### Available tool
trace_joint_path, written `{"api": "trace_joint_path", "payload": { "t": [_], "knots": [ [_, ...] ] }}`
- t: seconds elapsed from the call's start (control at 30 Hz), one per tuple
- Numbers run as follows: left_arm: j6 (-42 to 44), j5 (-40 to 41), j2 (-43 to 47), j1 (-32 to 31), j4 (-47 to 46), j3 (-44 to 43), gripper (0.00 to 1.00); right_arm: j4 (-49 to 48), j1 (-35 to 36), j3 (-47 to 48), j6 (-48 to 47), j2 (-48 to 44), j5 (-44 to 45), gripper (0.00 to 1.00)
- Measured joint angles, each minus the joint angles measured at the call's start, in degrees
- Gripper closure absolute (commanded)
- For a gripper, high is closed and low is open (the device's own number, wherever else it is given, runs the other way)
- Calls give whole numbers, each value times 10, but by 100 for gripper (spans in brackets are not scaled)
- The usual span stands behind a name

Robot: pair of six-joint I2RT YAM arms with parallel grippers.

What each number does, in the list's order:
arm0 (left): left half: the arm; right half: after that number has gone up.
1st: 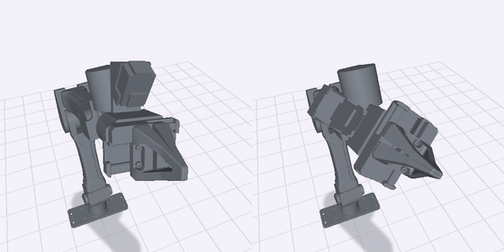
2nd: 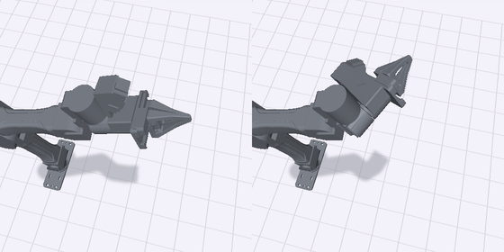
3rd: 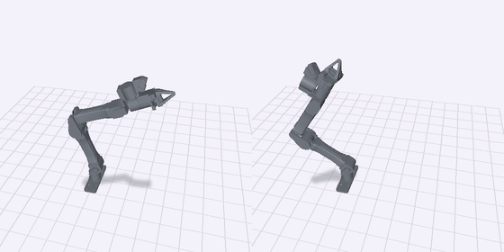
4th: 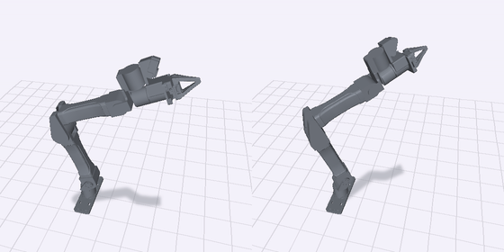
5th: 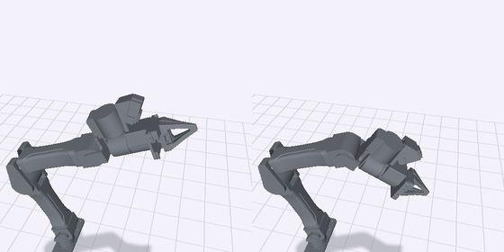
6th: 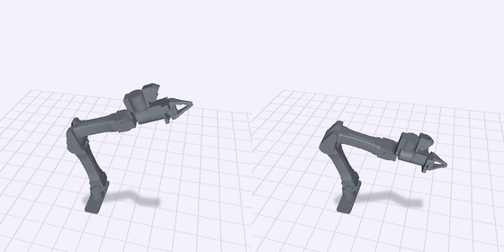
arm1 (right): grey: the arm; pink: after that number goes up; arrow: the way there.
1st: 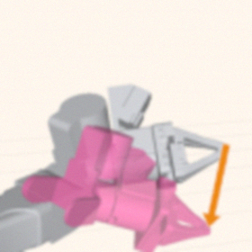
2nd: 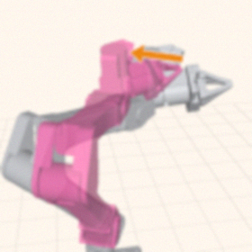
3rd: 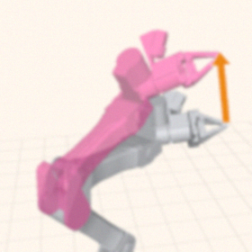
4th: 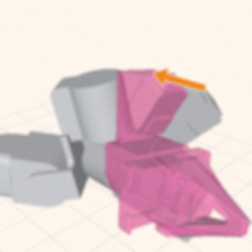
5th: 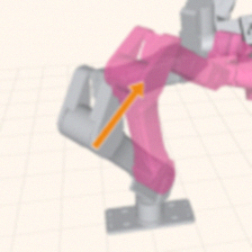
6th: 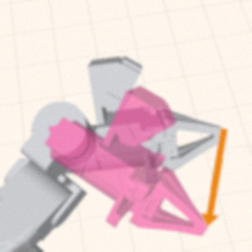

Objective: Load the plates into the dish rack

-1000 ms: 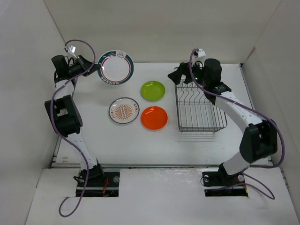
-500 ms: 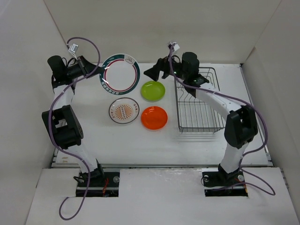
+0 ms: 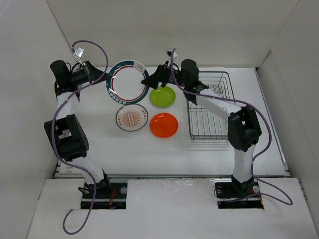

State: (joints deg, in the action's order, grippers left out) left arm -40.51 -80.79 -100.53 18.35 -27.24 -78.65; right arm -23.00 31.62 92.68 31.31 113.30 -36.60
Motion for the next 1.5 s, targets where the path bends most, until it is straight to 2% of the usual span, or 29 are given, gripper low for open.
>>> {"api": "trace_joint_path", "payload": {
  "t": [0.1, 0.13, 0.23, 0.27, 0.37, 0.47, 0.57, 0.6, 0.63, 0.73, 0.9, 1.07, 1.2, 1.33, 1.5],
  "knots": [
    [2, 1, 1, -4, 0, 5, 100, -8, 12, 11, 12, 1, -3, 26],
    [2, 2, 1, -5, 0, 5, 100, -13, 17, 14, 16, 1, -3, 38],
    [5, 6, 1, -11, 0, 6, 100, -19, 28, 18, 26, 1, 0, 63],
    [4, 5, 1, -12, -1, 6, 100, -16, 30, 18, 32, 1, 4, 80],
    [12, -11, 11, -13, -9, 8, 100, 5, 21, 14, 46, 6, 58, 100],
    [19, 3, 24, -22, -15, 8, 98, 0, 13, 1, 65, 7, 65, 100],
    [15, 6, 24, -21, -15, 9, 46, 0, 17, -15, 64, -11, 80, 100],
    [10, 11, 24, -21, -15, 9, 4, 7, 17, -30, 61, -24, 84, 100],
    [7, 14, 24, -19, -14, 9, 0, 20, 17, -46, 56, -39, 97, 100],
    [-1, 21, 24, -5, -9, 9, 0, 97, 19, -84, 24, -102, 167, 100],
    [16, 36, 25, 24, 2, 9, 0, 265, 13, -91, -36, -231, 369, 100],
    [179, 143, 31, 18, 218, -41, 0, 411, 6, -46, -76, -323, 579, 100],
    [265, 249, 62, -11, 321, -58, 0, 478, -2, -22, -99, -339, 705, 100],
    [312, 341, 105, -33, 376, -58, 0, 533, -11, -11, -111, -317, 773, 100],
    [350, 422, 138, -32, 412, -58, 0, 573, -21, -9, -134, -273, 817, 100]
  ]
}}
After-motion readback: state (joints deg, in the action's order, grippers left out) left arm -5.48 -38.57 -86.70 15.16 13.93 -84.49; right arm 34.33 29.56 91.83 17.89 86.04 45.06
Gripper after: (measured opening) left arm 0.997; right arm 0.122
